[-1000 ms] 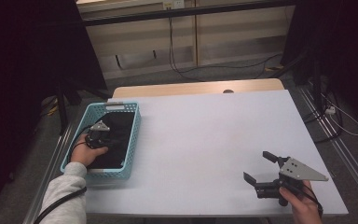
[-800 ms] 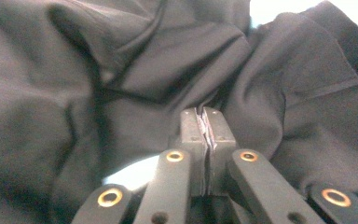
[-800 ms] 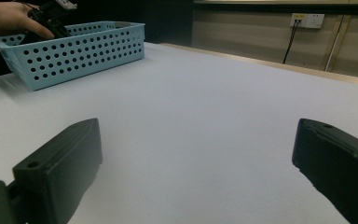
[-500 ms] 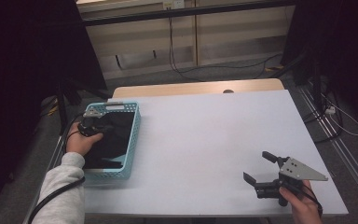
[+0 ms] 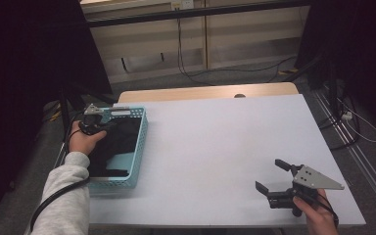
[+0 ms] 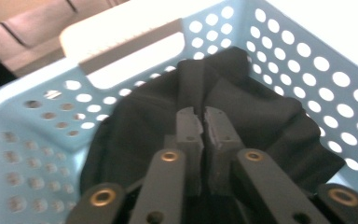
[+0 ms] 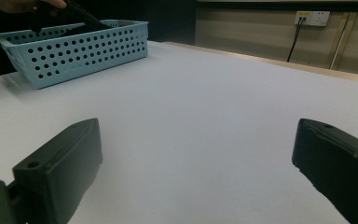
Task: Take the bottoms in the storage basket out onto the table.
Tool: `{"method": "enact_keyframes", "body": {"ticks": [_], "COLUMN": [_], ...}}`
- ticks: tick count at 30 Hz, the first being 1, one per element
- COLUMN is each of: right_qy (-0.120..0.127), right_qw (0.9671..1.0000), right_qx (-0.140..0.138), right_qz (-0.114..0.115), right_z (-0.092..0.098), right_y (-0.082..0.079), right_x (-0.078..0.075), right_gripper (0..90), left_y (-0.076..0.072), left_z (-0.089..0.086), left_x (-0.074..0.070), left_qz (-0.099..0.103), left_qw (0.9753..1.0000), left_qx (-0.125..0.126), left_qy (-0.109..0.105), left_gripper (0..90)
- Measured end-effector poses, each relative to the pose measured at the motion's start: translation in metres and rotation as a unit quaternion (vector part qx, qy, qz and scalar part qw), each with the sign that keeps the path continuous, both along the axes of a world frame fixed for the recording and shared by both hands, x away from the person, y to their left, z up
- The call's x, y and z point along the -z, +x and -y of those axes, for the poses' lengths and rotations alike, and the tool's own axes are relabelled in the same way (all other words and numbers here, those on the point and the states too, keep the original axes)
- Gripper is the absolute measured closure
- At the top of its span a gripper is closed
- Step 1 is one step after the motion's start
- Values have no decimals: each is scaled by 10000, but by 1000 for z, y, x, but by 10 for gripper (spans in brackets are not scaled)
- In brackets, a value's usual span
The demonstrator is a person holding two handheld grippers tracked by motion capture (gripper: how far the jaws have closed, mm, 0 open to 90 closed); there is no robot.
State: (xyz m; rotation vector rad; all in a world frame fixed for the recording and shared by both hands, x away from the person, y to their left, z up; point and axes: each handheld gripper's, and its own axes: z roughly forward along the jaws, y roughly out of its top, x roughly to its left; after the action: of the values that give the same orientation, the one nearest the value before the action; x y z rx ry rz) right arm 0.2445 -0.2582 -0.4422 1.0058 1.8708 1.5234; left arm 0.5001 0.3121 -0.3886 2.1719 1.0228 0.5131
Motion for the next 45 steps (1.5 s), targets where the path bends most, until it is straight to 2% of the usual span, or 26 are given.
{"method": "enact_keyframes", "body": {"ticks": [2,3,4,5,8,9,11,14,16,18,21,22,25,27,33,35,38,39,42,44,45], "right_qy": [4,8,9,5,7,0,-4,-6,0,-15,-20,-17,-5,-11,-11,-8,-3,-4,9,1,7], "right_qw": [10000,10000,10000,10000,10000,10000,10000,10000,10000,10000,10000,10000,10000,10000,10000,10000,9999,9999,9999,9999,9999], "right_qx": [-6,-8,-11,-9,-15,-25,-28,-49,-62,-58,-51,-54,-70,-81,-80,-74,-73,-78,-106,-133,-136], "right_qz": [-2,-3,-7,-10,-5,-16,-16,-17,-29,-25,-12,-13,-9,-19,-52,-53,-71,-68,-69,-54,-56], "right_z": [0,0,0,0,0,-1,-1,-2,-3,-2,-1,-1,-2,-3,-3,-2,-2,-2,-3,-3,-4], "right_y": [0,-1,-1,-1,-1,-1,-1,-1,-1,-1,0,-1,-1,-1,-1,-1,-1,0,-1,-1,-1], "right_x": [0,0,0,0,0,0,0,0,0,0,0,0,0,0,1,1,1,1,1,1,1], "right_gripper": [3,3,3,3,3,3,3,3,3,3,3,3,3,3,5,4,5,4,4,4,4], "left_y": [-1,-1,-2,-2,-4,-5,-6,-7,-9,-10,-12,-12,-11,-11,-1,3,8,10,12,12,12], "left_z": [1,0,-1,-2,-6,-7,-9,-11,-12,-13,-17,-18,-20,-19,-17,-15,-11,-10,-8,-7,-7], "left_x": [2,3,3,3,4,5,7,11,14,15,16,17,22,27,37,40,42,42,46,50,51], "left_qz": [-19,-31,-74,-90,-84,-130,-105,-210,-307,-357,-267,-273,-428,-477,-412,-384,-412,-424,-506,-596,-591], "left_qw": [10000,10000,9999,9998,9998,9998,9999,9997,9995,9993,9994,9993,9983,9981,9973,9971,9957,9956,9961,9953,9955], "left_qx": [-65,-70,-93,-143,-114,-121,-112,-95,-34,-5,-107,-173,-349,-245,-382,-354,-347,-352,-455,-455,-472], "left_qy": [61,4,-71,-65,-117,-91,-20,-9,106,126,216,168,193,308,477,548,752,757,558,612,566], "left_gripper": [639,610,539,435,289,194,169,119,123,123,92,68,51,54,51,46,40,37,45,41,32]}}
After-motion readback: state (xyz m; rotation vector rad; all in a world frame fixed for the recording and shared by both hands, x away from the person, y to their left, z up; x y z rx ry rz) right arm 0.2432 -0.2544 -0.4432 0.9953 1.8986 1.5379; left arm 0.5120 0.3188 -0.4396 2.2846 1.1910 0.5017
